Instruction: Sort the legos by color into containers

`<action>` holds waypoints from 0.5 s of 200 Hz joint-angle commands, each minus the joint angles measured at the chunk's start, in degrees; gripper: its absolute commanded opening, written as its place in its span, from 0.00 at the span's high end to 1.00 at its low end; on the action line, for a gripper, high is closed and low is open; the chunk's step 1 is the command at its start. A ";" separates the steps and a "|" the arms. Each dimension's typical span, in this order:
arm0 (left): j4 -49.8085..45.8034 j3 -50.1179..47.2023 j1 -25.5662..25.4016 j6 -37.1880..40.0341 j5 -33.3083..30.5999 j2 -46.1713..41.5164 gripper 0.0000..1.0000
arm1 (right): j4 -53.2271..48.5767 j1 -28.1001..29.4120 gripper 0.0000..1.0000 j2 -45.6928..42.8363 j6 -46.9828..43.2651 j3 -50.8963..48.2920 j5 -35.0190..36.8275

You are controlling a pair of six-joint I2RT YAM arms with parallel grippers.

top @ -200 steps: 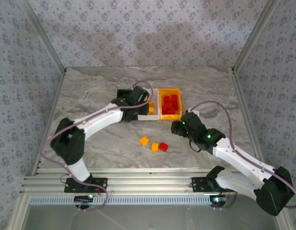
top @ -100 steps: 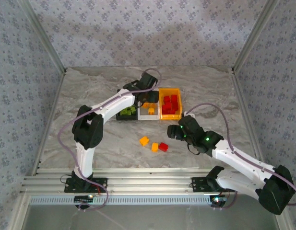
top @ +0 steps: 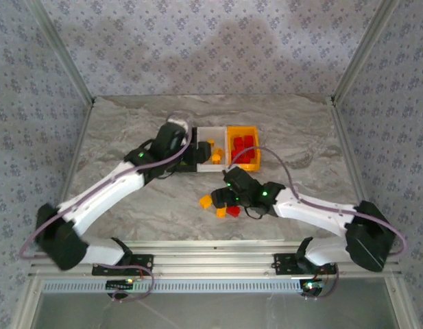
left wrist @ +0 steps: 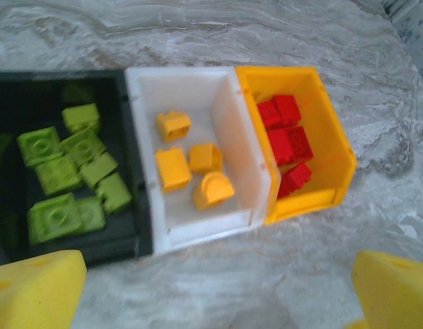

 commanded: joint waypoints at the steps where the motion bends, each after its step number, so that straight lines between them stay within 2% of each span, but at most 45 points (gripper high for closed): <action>1: -2.24 -9.55 -0.18 -3.46 -3.44 -7.65 0.01 | 1.66 2.13 0.15 6.21 -4.14 4.60 -1.62; 30: -5.33 -20.30 -0.10 -7.20 -4.94 -19.60 0.01 | 1.43 2.90 0.16 15.87 -5.32 9.74 -2.28; 63: -9.94 -24.29 -0.10 -9.86 -7.95 -26.75 0.00 | 0.46 2.86 0.19 22.80 -5.57 13.43 -0.80; 78: -10.60 -25.31 -0.12 -10.84 -8.93 -28.59 0.00 | 0.15 2.96 0.24 25.16 -5.59 14.74 -1.25; 100: -10.18 -26.14 -0.14 -11.69 -9.59 -30.10 0.00 | 0.12 3.05 0.39 27.17 -5.41 15.35 -1.73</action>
